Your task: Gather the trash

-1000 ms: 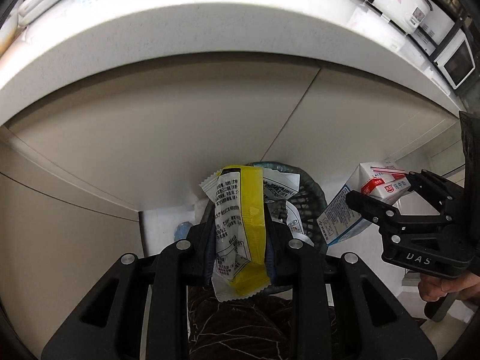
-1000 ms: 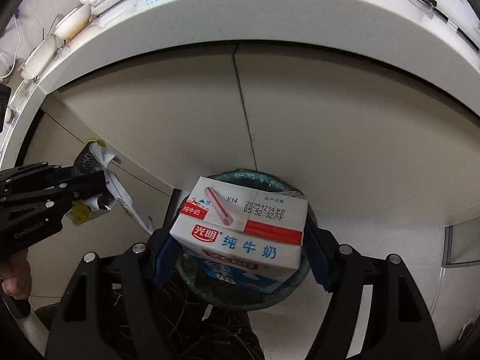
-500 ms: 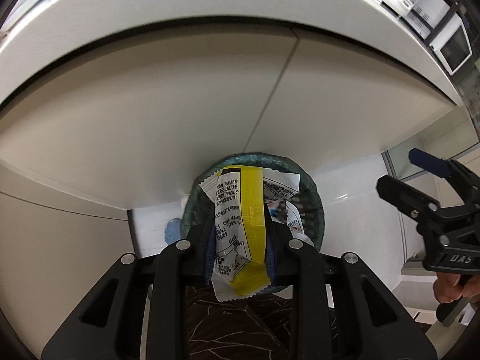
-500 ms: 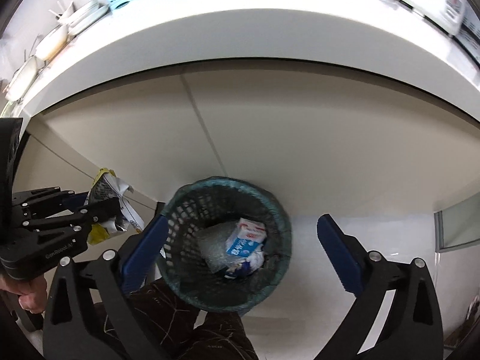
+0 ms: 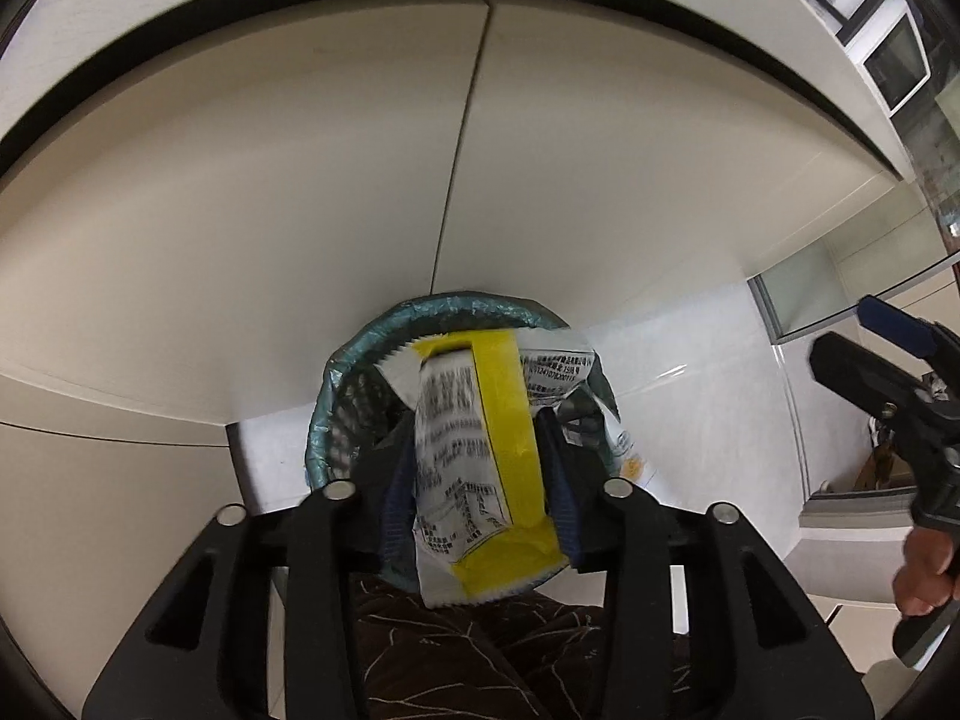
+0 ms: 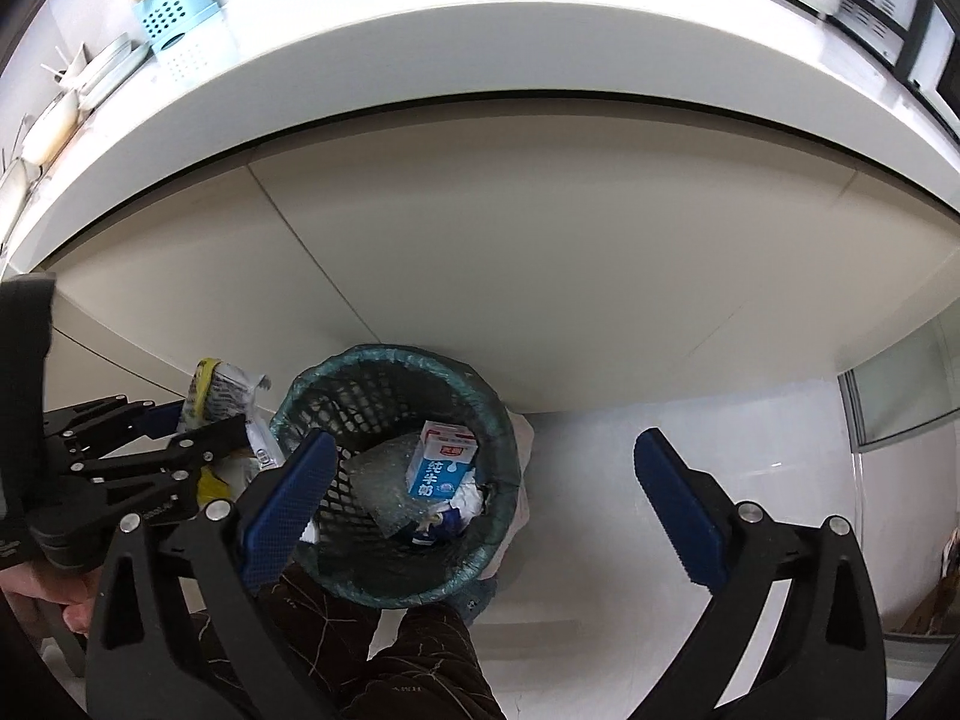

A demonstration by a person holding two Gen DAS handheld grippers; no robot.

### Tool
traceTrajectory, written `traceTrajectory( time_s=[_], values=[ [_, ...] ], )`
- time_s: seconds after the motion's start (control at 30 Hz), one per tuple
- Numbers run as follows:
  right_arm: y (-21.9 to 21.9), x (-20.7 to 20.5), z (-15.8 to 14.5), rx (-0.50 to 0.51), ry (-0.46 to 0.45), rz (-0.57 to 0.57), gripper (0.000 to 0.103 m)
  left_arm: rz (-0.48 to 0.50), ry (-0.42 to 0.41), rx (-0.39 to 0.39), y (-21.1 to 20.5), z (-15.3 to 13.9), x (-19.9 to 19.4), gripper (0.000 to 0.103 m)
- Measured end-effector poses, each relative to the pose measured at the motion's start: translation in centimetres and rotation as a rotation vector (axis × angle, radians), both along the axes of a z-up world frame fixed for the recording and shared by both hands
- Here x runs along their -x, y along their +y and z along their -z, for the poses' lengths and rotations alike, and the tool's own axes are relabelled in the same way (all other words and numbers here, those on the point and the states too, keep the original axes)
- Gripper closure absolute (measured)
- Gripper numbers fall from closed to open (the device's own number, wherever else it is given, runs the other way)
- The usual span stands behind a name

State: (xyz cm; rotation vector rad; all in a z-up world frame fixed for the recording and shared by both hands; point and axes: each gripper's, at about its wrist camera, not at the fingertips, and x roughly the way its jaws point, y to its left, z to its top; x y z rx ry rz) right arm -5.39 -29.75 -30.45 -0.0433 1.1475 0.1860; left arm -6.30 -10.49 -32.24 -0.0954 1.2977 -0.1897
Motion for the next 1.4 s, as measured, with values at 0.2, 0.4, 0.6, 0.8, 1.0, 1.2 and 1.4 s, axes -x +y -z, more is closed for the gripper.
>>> traceTrajectory(
  time_s=[0.2,0.4,0.6,0.8,1.0,1.2,1.4],
  values=[
    [-0.6,0.3,-0.3,0.017,0.003,0.012,0.008,0.023,0.015,-0.011,-1.4,0.8,0.0,0.055],
    [-0.5,0.2,-0.7,0.015,0.000,0.021,0.008,0.043,0.006,-0.019,-1.9,0.7,0.3,0.042],
    [-0.7,-0.1,-2.6,-0.006,-0.019,0.026,0.008,0.008,-0.068,-0.031,-1.6,-2.7,0.6,0.009],
    [0.2,-0.8,-7.4,-0.053,-0.076,0.030,0.008,-0.045,-0.146,-0.044,-0.3,-8.7,0.9,0.006],
    [1.6,-0.7,-14.0,-0.044,-0.127,-0.019,0.008,-0.118,-0.200,-0.056,1.5,-16.0,1.3,0.006],
    [1.9,-0.6,-19.5,-0.007,-0.121,-0.002,0.008,-0.228,-0.185,-0.068,4.2,-21.1,1.7,0.006],
    [1.9,0.8,-22.5,-0.004,-0.120,0.007,0.008,-0.243,-0.206,-0.084,4.7,-24.7,3.1,0.006]
  ],
)
